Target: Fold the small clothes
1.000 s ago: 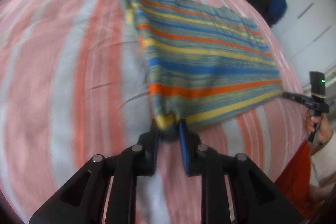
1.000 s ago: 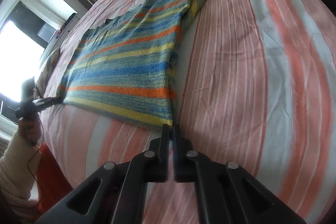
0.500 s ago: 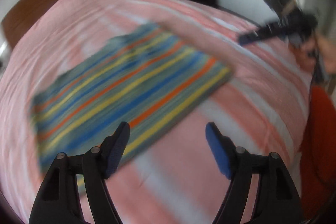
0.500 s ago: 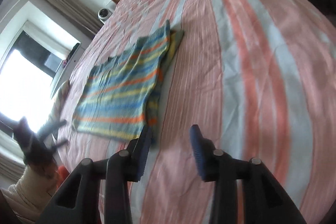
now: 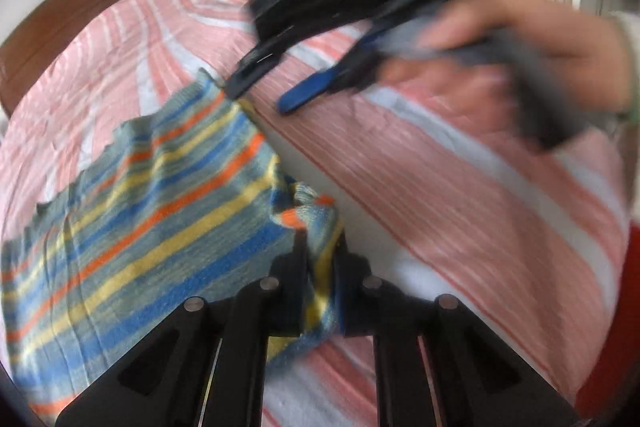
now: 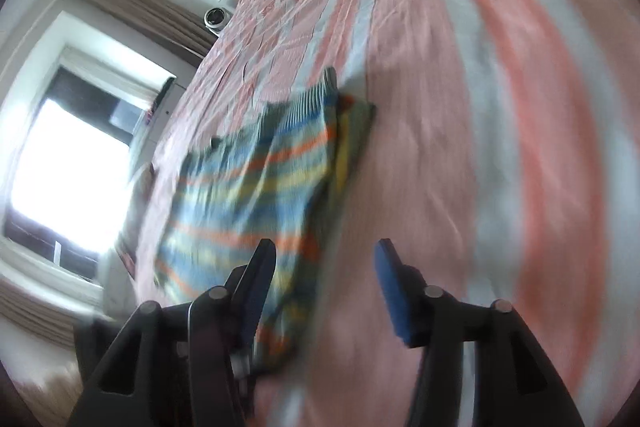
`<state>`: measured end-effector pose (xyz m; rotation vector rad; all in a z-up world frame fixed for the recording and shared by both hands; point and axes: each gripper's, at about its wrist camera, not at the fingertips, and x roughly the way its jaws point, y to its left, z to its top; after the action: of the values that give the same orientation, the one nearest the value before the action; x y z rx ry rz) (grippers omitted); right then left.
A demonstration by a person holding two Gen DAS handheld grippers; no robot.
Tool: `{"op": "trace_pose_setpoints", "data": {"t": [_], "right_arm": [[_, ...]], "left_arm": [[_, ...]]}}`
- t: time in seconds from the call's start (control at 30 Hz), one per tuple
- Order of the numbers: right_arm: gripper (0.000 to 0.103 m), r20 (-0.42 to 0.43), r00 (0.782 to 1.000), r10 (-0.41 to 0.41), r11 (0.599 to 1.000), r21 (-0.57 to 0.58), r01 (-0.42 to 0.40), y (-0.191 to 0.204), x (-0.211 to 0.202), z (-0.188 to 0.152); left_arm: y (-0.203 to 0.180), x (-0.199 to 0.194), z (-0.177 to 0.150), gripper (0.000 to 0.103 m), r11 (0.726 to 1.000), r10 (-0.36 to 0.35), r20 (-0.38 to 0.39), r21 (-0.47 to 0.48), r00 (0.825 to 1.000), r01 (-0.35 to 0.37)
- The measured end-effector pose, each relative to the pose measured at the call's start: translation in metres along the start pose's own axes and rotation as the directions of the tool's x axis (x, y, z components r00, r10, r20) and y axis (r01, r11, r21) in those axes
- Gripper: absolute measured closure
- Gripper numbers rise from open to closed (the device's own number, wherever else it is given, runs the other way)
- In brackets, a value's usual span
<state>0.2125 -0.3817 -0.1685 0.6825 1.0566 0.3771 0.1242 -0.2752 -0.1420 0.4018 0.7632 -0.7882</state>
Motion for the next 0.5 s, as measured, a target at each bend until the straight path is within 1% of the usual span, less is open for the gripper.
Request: {"op": "trace_pose_setpoints", "data": {"t": [0.07,0.1,0.13,0.17,0.2,0.23,0.27,0.3,0.33,0.37,0.4,0.43,0.5], "right_arm": [[0.051,0.003,1.0,0.022,0.998,0.065,-0.022,-0.006,0.024,0.021],[0.053,0.011,0.999,0.03,0.995,0.09,-0.031,-0.007,0.035,0.031],[0.064,0.013,0.999,0.038,0.994,0.103,-0.039,-0.006,0.045,0.039],[0.077,0.018,0.999,0.031,0.994,0.104,-0.032,-0.003,0.049,0.043],[0.094,0.031,0.999,0.013,0.995,0.096,-0.016,0.004,0.05,0.047],[0.094,0.04,0.999,0.02,0.996,0.081,-0.024,0.014,0.05,0.049],[0.094,0.054,0.998,0.031,0.999,0.038,-0.033,0.034,0.048,0.051],[0.094,0.059,0.998,0.035,0.999,0.002,-0.035,0.052,0.047,0.051],[0.094,0.056,0.997,0.05,0.998,-0.029,-0.048,0.072,0.049,0.055],[0.094,0.052,0.996,0.069,0.996,-0.064,-0.066,0.094,0.052,0.056],[0.094,0.046,0.996,0.077,0.992,-0.099,-0.073,0.119,0.057,0.056],[0.094,0.036,0.996,0.086,0.989,-0.123,-0.081,0.138,0.065,0.057],[0.094,-0.002,0.995,0.101,0.98,-0.173,-0.1,0.181,0.091,0.057]], "left_arm": [[0.005,-0.011,-0.002,0.095,1.0,-0.004,0.028,-0.031,1.0,0.005],[0.009,-0.016,-0.002,0.095,0.999,-0.005,0.04,-0.05,0.999,0.007],[0.019,-0.027,-0.004,0.095,0.995,-0.007,0.061,-0.096,0.998,0.013],[0.026,-0.033,-0.005,0.095,0.992,-0.006,0.073,-0.126,0.997,0.015],[0.037,-0.042,-0.007,0.095,0.985,-0.002,0.09,-0.17,0.996,0.018],[0.051,-0.054,-0.011,0.095,0.975,0.0,0.108,-0.22,0.994,0.023],[0.069,-0.068,-0.017,0.095,0.96,0.003,0.125,-0.277,0.992,0.032],[0.08,-0.077,-0.023,0.095,0.949,0.009,0.134,-0.314,0.991,0.034],[0.101,-0.092,-0.034,0.095,0.928,0.025,0.14,-0.371,0.99,0.029],[0.114,-0.1,-0.041,0.095,0.914,0.038,0.143,-0.405,0.989,0.023],[0.126,-0.105,-0.047,0.095,0.9,0.053,0.141,-0.435,0.989,0.014],[0.145,-0.116,-0.061,0.095,0.876,0.081,0.132,-0.482,0.988,-0.008],[0.169,-0.124,-0.078,0.095,0.841,0.114,0.119,-0.54,0.986,-0.032]]}}
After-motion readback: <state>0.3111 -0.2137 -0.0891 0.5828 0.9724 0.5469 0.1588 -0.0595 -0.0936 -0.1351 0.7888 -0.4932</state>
